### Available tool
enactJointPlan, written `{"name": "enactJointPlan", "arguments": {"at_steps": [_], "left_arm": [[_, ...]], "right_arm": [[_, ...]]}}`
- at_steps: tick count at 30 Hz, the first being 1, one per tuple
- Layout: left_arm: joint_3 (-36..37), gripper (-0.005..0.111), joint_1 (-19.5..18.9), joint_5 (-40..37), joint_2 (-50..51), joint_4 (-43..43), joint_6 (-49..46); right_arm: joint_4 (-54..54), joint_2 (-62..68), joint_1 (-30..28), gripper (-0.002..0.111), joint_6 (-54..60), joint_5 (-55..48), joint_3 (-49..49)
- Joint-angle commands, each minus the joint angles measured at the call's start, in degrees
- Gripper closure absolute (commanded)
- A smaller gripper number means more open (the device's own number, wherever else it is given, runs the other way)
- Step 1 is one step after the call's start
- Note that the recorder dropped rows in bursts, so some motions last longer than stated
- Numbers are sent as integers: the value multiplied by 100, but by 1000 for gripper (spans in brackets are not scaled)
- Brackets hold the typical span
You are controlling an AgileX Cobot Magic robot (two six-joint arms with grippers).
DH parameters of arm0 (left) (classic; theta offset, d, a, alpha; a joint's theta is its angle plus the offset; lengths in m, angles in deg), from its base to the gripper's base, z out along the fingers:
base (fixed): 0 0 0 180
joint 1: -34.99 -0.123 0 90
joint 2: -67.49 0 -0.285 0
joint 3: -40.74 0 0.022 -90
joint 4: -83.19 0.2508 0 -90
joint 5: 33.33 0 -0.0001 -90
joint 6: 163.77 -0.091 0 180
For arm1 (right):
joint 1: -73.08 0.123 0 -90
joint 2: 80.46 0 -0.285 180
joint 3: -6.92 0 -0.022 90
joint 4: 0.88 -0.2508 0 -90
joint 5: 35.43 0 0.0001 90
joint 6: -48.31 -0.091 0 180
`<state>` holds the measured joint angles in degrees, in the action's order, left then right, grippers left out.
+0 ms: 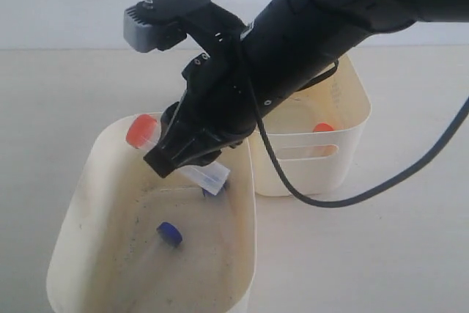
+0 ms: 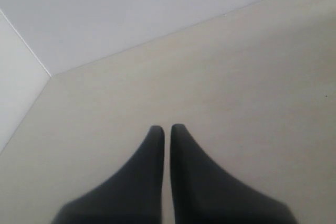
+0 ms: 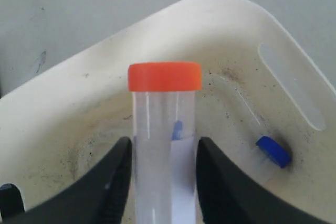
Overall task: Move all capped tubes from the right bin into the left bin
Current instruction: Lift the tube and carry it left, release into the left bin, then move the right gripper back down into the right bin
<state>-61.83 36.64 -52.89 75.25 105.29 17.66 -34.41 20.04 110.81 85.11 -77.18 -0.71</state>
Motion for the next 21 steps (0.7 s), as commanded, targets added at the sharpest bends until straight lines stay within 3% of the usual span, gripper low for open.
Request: {"name": "enactJointPlan", "arguments": {"at_steps": [1, 6, 11, 15, 21], "left_arm": [[-21, 102, 24, 20, 3, -16, 54], [-21, 102, 24, 20, 3, -16, 54], [-21, 102, 24, 20, 3, -16, 54], [-21, 102, 24, 20, 3, -16, 54], [-21, 102, 24, 20, 3, -16, 54]], "right_arm": [[-75, -63, 11, 60, -309, 105, -32], [-75, -63, 11, 108, -523, 203, -32], [62, -78, -10, 108, -1185, 748, -32], [918, -78, -98, 108, -2163, 1009, 49], [3058, -52, -762, 108, -4467, -419, 1139]]}}
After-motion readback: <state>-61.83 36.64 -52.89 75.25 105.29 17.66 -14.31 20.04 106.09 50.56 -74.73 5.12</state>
